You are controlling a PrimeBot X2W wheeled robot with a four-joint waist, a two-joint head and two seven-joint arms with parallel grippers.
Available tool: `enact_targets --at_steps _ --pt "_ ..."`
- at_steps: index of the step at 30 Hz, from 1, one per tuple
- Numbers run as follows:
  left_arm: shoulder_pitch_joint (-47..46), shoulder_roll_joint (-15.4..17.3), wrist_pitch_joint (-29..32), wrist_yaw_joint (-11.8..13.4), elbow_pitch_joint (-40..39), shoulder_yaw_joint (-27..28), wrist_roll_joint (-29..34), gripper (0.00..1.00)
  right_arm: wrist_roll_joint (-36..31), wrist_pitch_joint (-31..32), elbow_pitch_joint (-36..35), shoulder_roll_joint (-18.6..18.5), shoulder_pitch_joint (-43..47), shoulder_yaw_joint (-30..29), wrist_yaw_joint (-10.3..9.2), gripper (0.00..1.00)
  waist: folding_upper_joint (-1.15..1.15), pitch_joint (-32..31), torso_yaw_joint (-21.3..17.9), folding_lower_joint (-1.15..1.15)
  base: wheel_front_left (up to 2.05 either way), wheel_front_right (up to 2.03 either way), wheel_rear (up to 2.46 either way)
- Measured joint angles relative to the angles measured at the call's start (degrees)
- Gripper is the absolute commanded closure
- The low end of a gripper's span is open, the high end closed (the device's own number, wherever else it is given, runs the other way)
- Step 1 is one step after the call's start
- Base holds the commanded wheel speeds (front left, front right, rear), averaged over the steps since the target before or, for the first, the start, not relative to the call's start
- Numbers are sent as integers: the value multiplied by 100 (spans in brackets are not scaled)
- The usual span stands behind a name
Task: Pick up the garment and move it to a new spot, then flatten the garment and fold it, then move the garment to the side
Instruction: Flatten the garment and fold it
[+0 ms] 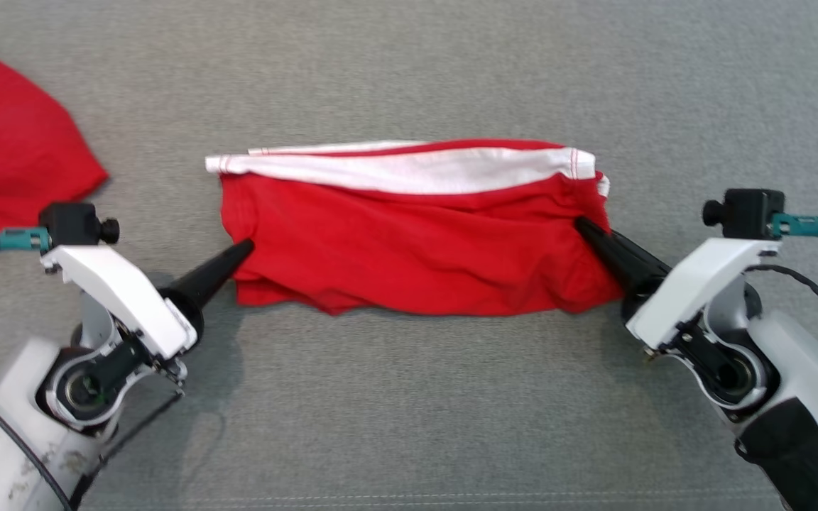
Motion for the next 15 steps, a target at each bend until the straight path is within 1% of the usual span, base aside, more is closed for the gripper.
enact_targets --at_steps 3,7,11,15 --pt "344 20 -183 -47 -307 -1 42 100 -3 137 -167 -108 325 -300 0 100 0 -105 205 0 0 0 0" --pt "661 108 -330 -38 -656 -4 112 100 -52 331 -297 -113 725 -734 0 100 0 -234 397 0 0 0 0" --pt "819 122 -378 19 -868 -63 160 100 -48 587 -630 57 1183 -1139 0 100 0 -333 465 0 0 0 0" --pt "1001 129 -376 137 -880 -109 162 100 -388 797 -757 229 1668 -1462 0 100 0 -395 390 0 0 0 0"
